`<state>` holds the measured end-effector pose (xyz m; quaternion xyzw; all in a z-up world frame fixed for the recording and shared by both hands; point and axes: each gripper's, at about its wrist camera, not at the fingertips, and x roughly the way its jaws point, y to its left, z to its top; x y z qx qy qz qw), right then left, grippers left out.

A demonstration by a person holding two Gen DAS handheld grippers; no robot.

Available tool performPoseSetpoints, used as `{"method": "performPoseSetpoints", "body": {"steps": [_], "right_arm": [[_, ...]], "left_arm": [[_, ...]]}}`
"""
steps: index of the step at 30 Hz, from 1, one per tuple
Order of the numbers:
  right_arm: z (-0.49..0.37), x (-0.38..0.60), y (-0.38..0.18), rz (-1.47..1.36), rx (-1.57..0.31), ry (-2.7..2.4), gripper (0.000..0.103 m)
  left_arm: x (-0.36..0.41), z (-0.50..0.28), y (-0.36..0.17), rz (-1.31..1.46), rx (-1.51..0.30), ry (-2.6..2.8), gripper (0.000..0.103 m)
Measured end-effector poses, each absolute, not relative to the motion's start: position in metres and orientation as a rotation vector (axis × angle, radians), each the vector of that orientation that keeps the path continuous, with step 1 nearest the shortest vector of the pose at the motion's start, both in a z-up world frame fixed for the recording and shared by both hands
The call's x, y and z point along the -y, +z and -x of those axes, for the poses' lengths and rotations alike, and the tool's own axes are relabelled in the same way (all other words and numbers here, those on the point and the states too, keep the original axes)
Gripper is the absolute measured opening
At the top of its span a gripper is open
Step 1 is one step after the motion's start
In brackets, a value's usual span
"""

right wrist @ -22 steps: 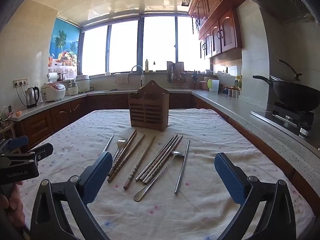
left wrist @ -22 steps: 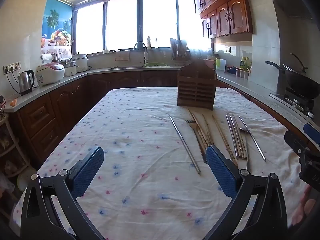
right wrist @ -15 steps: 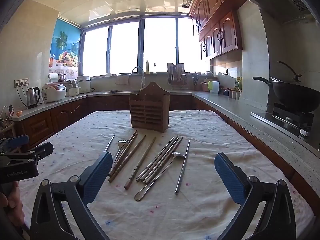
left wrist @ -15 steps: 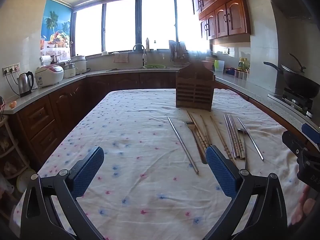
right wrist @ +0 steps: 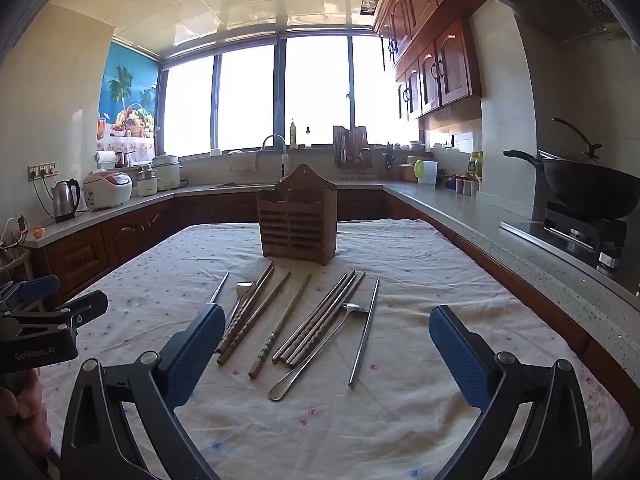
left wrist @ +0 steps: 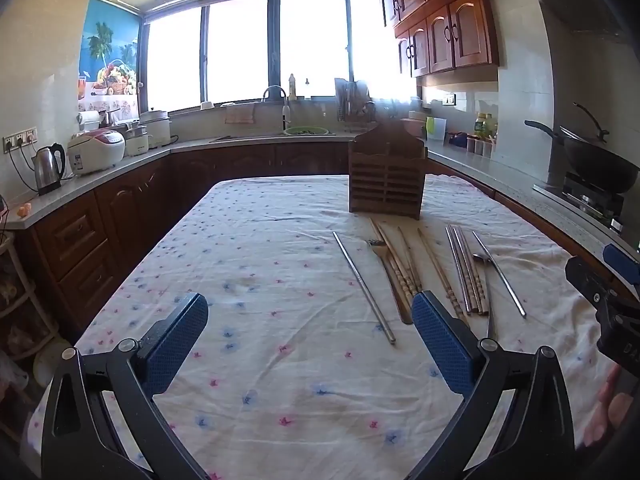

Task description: Organize utensils

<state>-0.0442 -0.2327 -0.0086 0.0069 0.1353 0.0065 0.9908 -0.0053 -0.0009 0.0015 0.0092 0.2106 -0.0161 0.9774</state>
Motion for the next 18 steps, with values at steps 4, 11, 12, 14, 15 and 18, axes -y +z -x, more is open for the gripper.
{"method": "performPoseSetpoints", "body": {"steps": [4, 11, 12, 14, 15, 18], "right_arm": [[0.0446, 0.2336, -0.0082, -0.016, -0.268, 0.016, 0.103], [0.0467, 0.2345, -0.0075, -0.022, -0.262, 0.017, 0.103], [0.0470, 0.2344, -0.0076, -0.023, -0.261, 0.018, 0.103], [0.0477, 0.2340, -0.0066, -0.023, -0.259, 0.020, 0.103], [0.0477, 0.2338, -0.0055, -0.021, -0.259, 0.021, 0.103], [0.0479, 0.2320, -0.0043, -0.016, -0.258, 0.023, 0.103]], "left_arm": [[0.0021, 0.0059, 0.0028, -0.021, -0.420, -0.027, 0.103], [0.0023, 0.0086, 0.0040, -0.023, -0.403, -0.026, 0.103], [0.0024, 0.0086, 0.0040, -0.025, -0.402, -0.024, 0.103], [0.0022, 0.0086, 0.0035, -0.025, -0.401, -0.026, 0.103], [0.0020, 0.0084, 0.0034, -0.024, -0.402, -0.028, 0.103], [0.0018, 0.0084, 0.0035, -0.024, -0.403, -0.028, 0.103]]}}
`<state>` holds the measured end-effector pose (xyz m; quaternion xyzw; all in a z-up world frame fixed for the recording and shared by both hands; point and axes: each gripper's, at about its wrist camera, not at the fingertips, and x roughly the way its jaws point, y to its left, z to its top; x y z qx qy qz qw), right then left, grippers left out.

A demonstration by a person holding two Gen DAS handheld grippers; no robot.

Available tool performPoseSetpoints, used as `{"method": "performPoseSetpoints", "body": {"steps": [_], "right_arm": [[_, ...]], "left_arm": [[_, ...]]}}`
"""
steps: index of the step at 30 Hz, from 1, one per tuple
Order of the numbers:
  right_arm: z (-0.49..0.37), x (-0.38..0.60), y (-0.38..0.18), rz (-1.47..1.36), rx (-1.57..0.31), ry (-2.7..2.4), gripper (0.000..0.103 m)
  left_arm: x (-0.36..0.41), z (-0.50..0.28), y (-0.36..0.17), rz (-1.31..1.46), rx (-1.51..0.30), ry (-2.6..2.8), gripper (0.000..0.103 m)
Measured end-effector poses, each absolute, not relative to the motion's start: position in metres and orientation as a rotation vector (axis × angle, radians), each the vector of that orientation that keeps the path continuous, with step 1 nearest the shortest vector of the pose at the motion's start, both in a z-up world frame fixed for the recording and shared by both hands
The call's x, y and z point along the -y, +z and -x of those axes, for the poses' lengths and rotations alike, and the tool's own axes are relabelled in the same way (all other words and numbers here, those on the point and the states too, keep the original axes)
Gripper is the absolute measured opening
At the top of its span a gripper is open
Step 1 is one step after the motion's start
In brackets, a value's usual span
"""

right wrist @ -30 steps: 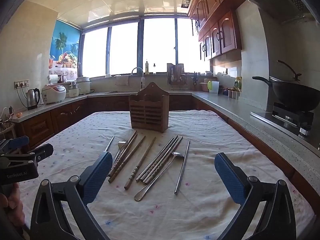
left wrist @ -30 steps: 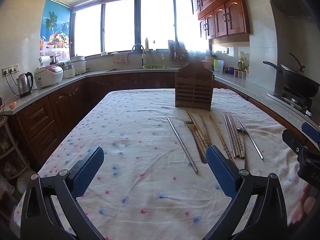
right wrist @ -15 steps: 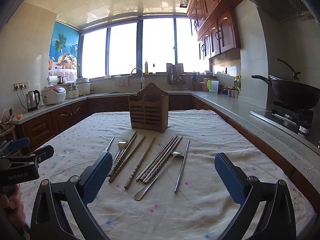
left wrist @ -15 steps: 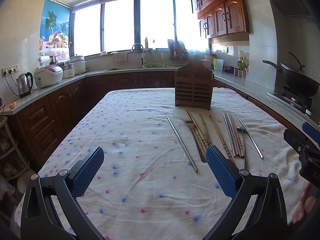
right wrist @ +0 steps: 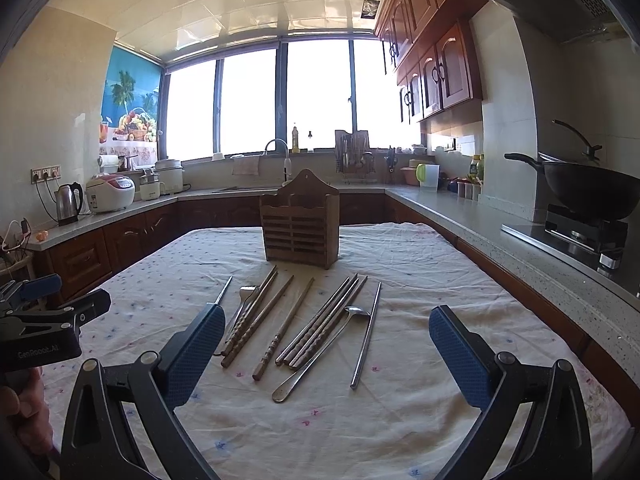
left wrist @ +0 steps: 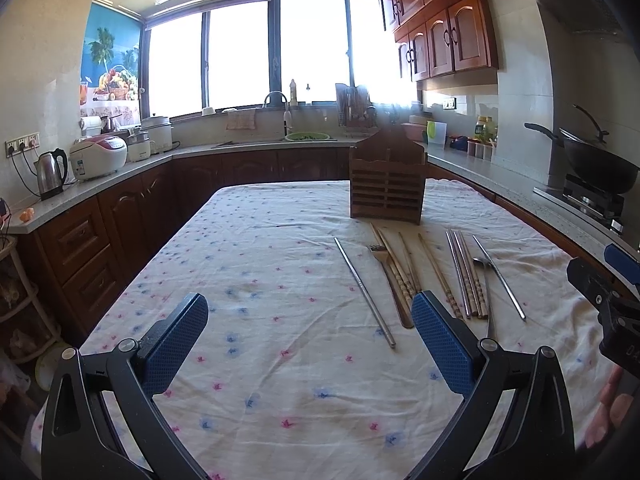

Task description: Organize utensils

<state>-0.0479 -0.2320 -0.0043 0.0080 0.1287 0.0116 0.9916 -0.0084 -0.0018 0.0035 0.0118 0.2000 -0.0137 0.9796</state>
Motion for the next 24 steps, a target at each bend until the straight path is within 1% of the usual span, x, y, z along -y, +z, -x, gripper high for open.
{"method": "performPoseSetpoints", "body": {"steps": [24], "right_arm": [[0.0513, 0.2297, 0.0006, -0.026, -0.252, 0.025, 0.103]], "left_arm": [[0.0042, 0.0087, 0.0049, -0.029, -0.402, -0.034, 0.103]]}}
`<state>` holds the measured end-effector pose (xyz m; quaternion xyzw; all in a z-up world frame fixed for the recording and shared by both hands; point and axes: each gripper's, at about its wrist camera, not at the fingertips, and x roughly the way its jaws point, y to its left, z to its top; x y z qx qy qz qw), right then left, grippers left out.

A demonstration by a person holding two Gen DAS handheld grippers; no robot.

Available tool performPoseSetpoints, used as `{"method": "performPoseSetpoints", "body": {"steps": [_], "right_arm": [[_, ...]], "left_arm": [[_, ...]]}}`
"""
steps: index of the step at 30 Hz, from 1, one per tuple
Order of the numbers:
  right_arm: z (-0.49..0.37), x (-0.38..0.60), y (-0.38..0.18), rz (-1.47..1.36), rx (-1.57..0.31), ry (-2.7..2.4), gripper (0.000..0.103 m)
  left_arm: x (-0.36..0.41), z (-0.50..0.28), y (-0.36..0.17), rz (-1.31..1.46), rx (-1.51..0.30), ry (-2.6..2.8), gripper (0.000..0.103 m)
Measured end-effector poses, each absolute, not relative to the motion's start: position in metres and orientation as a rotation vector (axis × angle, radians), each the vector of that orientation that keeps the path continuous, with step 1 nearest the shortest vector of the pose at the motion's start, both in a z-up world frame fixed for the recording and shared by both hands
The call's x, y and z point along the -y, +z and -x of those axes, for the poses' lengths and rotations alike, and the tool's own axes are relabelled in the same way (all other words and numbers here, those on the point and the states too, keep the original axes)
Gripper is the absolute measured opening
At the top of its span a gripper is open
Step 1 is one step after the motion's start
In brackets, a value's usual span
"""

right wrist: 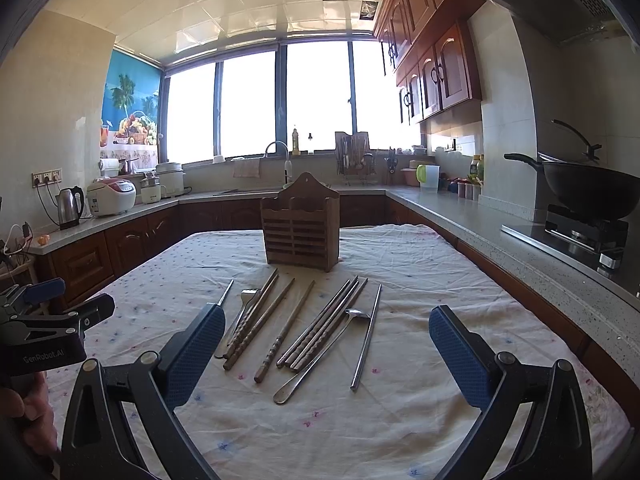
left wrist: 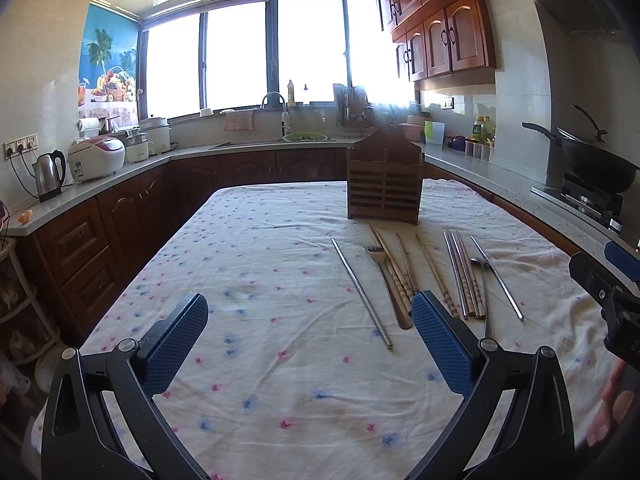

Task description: Organize utensils

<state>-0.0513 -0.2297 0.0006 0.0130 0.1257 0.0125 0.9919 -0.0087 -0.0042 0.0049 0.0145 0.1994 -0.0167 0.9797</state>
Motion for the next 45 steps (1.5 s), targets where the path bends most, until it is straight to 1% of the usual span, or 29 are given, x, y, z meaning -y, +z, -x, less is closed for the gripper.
{"method": "performPoseSetpoints", "body": {"steps": [17, 26, 28, 34, 35, 37, 38, 39, 40, 42, 44, 45], "right_arm": [[0.051, 0.230, 0.001, -0.031, -0.256, 0.026, 0.103], [0.032, 0.232, 0.004, -0.044, -0.336, 0.030, 0.103], [0.024, 0.236, 0.006, -0.057, -0.370, 0.047, 0.103], [-0.006, 0.242, 0.013, -0.090, -0.471, 0.087, 0.101], [-0.011, 0.244, 0.013, -0.106, -0.490, 0.096, 0.100], [-0.025, 0.248, 0.012, -0.143, -0.536, 0.115, 0.089], [-0.033, 0.251, 0.010, -0.163, -0.564, 0.127, 0.085], [-0.041, 0.254, 0.007, -0.189, -0.593, 0.140, 0.076], [-0.049, 0.256, 0.004, -0.208, -0.624, 0.146, 0.067], [-0.063, 0.261, -0.002, -0.239, -0.672, 0.159, 0.058], [-0.076, 0.265, -0.008, -0.273, -0.715, 0.164, 0.052], [-0.082, 0.268, -0.012, -0.285, -0.734, 0.161, 0.047]], "left_arm": [[0.005, 0.003, 0.004, -0.016, -0.419, -0.042, 0.103], [-0.001, -0.018, 0.007, 0.031, -0.509, -0.079, 0.103], [-0.002, -0.027, 0.008, 0.045, -0.540, -0.091, 0.102], [-0.005, -0.063, 0.011, 0.083, -0.629, -0.137, 0.092], [-0.004, -0.070, 0.011, 0.091, -0.645, -0.150, 0.089], [-0.004, -0.085, 0.010, 0.115, -0.686, -0.186, 0.084], [-0.004, -0.092, 0.009, 0.128, -0.709, -0.208, 0.079], [-0.002, -0.101, 0.008, 0.142, -0.734, -0.233, 0.074], [0.001, -0.109, 0.008, 0.152, -0.757, -0.258, 0.072], [0.009, -0.124, 0.006, 0.144, -0.798, -0.301, 0.065], [0.020, -0.138, 0.003, 0.128, -0.827, -0.338, 0.058], [0.025, -0.145, 0.002, 0.123, -0.845, -0.358, 0.055]]}}
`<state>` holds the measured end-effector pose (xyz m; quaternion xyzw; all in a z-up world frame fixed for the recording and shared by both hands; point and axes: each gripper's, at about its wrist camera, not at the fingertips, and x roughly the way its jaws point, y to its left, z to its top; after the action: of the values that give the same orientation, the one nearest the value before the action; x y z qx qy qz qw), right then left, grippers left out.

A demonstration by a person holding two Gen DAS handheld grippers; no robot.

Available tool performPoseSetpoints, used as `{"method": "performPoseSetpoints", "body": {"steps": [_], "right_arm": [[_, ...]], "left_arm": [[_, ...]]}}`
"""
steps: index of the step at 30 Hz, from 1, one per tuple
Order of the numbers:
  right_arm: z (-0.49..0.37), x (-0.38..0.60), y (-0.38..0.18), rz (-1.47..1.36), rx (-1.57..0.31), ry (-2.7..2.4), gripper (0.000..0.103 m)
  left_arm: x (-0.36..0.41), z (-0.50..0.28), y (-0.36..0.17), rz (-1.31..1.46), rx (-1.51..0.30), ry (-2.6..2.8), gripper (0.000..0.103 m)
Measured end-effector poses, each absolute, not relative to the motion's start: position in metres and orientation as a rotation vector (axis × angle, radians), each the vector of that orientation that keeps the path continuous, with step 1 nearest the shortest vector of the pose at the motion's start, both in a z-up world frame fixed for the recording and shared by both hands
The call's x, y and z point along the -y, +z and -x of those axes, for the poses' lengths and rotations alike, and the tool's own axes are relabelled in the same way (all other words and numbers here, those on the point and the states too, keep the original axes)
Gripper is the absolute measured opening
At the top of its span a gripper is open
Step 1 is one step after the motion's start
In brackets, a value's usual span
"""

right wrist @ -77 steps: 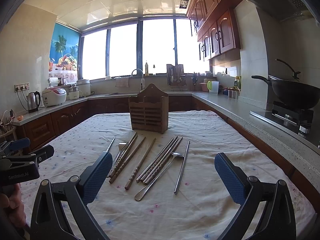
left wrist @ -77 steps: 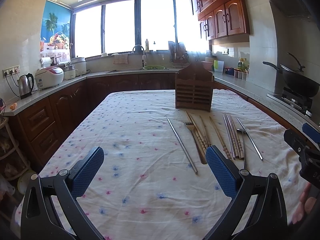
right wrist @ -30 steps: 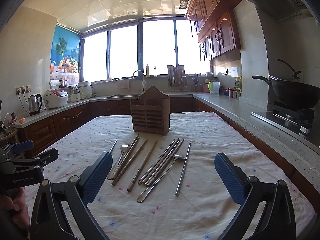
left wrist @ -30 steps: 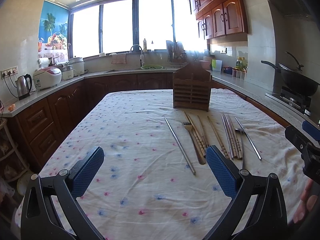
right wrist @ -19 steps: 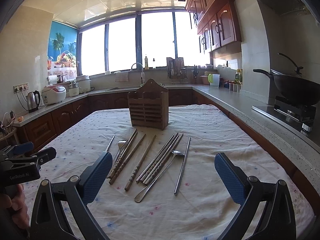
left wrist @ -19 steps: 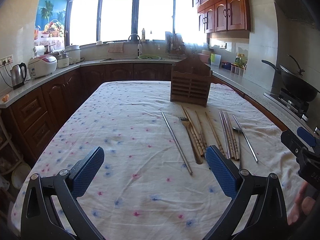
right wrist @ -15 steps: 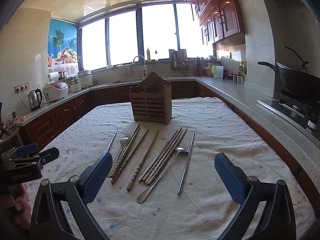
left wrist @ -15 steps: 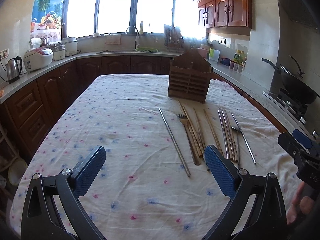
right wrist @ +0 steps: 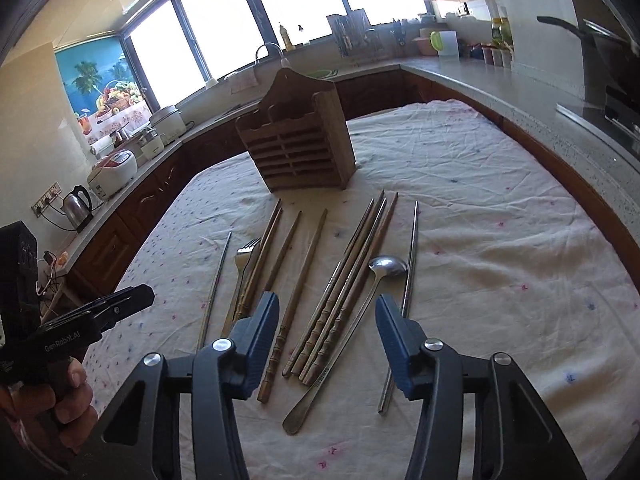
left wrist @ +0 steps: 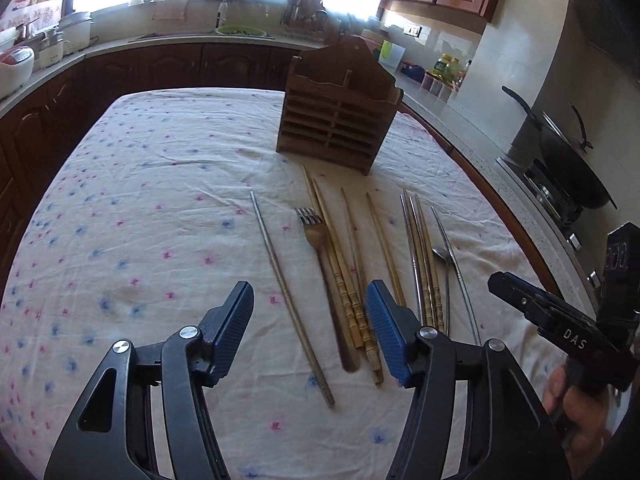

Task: Organize utensils
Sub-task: 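Grasp the fork with the left tool while the right tool grasps the metal spoon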

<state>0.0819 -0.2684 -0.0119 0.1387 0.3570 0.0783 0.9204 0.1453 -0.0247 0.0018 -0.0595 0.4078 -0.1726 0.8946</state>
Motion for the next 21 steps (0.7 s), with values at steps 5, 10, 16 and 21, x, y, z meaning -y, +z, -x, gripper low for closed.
{"method": "performPoseSetpoints", "body": {"steps": [5, 10, 16, 21], "right_arm": [[-0.109, 0.279, -0.026, -0.363, -0.823, 0.173, 0.034], [-0.131, 0.286, -0.044, -0.412, -0.896, 0.175, 0.027], [-0.148, 0.297, -0.062, -0.478, -0.951, 0.177, 0.025], [-0.159, 0.307, -0.067, -0.536, -0.951, 0.205, 0.024]], "left_arm": [[0.039, -0.180, -0.011, 0.139, -0.920, -0.417, 0.042], [0.045, -0.213, -0.025, 0.161, -0.983, -0.447, 0.034], [0.047, -0.247, -0.039, 0.199, -1.055, -0.478, 0.026], [0.049, -0.265, -0.054, 0.243, -1.114, -0.511, 0.024]]}}
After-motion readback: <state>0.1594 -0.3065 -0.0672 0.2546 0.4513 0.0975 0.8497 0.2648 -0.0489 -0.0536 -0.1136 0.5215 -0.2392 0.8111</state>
